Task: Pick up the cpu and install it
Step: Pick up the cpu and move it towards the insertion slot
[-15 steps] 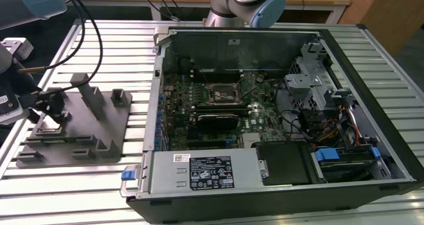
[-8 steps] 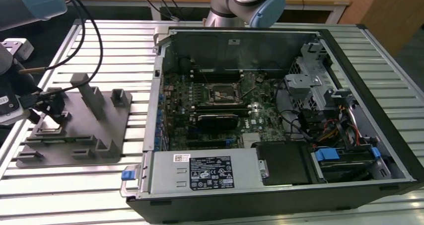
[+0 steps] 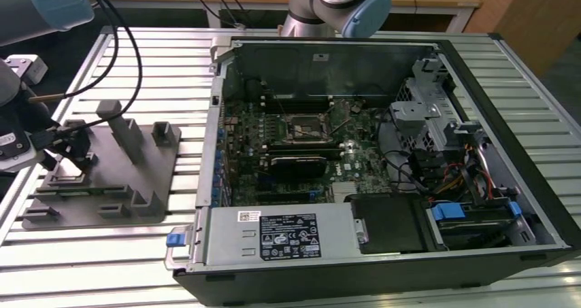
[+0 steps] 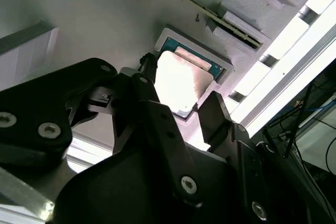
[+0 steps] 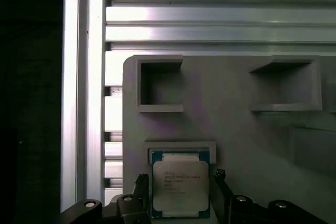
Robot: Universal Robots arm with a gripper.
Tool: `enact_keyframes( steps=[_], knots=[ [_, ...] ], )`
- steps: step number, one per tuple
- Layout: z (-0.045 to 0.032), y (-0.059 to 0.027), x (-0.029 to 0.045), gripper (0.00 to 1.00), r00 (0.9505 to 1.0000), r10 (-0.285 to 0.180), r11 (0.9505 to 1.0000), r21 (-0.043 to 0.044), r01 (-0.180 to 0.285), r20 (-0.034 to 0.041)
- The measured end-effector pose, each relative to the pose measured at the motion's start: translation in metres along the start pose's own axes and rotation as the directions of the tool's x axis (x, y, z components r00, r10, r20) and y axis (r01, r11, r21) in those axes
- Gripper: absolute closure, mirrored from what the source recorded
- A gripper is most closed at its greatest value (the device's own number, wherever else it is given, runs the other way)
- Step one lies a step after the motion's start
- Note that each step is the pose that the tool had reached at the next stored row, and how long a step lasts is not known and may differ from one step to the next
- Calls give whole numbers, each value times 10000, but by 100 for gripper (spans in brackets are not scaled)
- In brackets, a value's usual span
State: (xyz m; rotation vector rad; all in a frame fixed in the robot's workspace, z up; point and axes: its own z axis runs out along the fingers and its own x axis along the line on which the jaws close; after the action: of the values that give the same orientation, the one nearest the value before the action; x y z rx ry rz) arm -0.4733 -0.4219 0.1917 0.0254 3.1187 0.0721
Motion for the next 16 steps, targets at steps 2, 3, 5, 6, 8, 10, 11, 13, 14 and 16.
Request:
enact_keyframes(
  steps=[2, 3, 5, 6, 8, 10, 11, 13, 14, 16],
  knots=[
    [7, 0, 1, 41, 10000, -59, 10000, -2, 59, -2],
    [10, 1, 1, 41, 10000, -70, 10000, -2, 70, -3],
    [13, 1, 1, 41, 10000, -71, 10000, -1, 71, -4],
    [15, 1, 1, 41, 10000, -72, 10000, -1, 72, -3],
    [20, 1, 0, 41, 10000, -71, 10000, -2, 71, -2],
    [28, 1, -1, 41, 10000, -70, 10000, -2, 70, -1],
    [31, 1, -2, 41, 10000, -70, 10000, -1, 70, -3],
    [38, 2, -4, 41, 10000, -71, 10000, -1, 71, -3],
    [41, 2, -5, 41, 10000, -71, 10000, -2, 71, -2],
    [46, 3, -6, 41, 10000, -72, 10000, -1, 72, -3]
  ],
)
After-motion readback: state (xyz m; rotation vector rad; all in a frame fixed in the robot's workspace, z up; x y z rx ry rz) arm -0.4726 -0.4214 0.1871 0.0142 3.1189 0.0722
